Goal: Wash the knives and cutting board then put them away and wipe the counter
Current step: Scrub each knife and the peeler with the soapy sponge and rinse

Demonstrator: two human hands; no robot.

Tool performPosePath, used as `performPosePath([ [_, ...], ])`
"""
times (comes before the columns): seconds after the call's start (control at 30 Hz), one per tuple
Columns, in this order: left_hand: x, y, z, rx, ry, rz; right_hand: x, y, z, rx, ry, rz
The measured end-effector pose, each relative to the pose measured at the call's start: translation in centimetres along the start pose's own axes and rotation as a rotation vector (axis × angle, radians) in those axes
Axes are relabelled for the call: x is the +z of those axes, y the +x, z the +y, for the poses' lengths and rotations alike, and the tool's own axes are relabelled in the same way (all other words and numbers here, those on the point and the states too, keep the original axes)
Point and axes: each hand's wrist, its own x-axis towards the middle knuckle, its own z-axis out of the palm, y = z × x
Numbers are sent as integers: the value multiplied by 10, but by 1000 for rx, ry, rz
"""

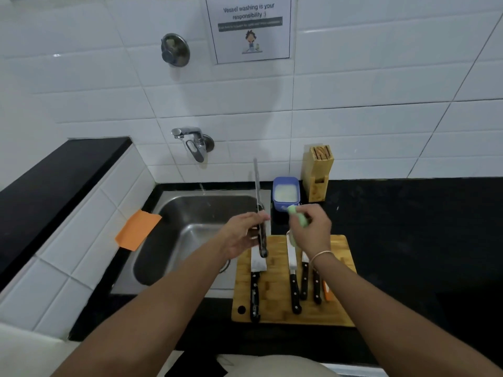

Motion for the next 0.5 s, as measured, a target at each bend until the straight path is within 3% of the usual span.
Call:
performPosePath([
  [0.17,-1,-5,-37,-132,58,-33,-4,7,15,191,46,105],
  [0.33,1,0,-55,-216,405,194,5,-1,19,323,85,81],
  [0.5,15,5,-82,-231,699,309,12,-8,17,334,88,-3],
])
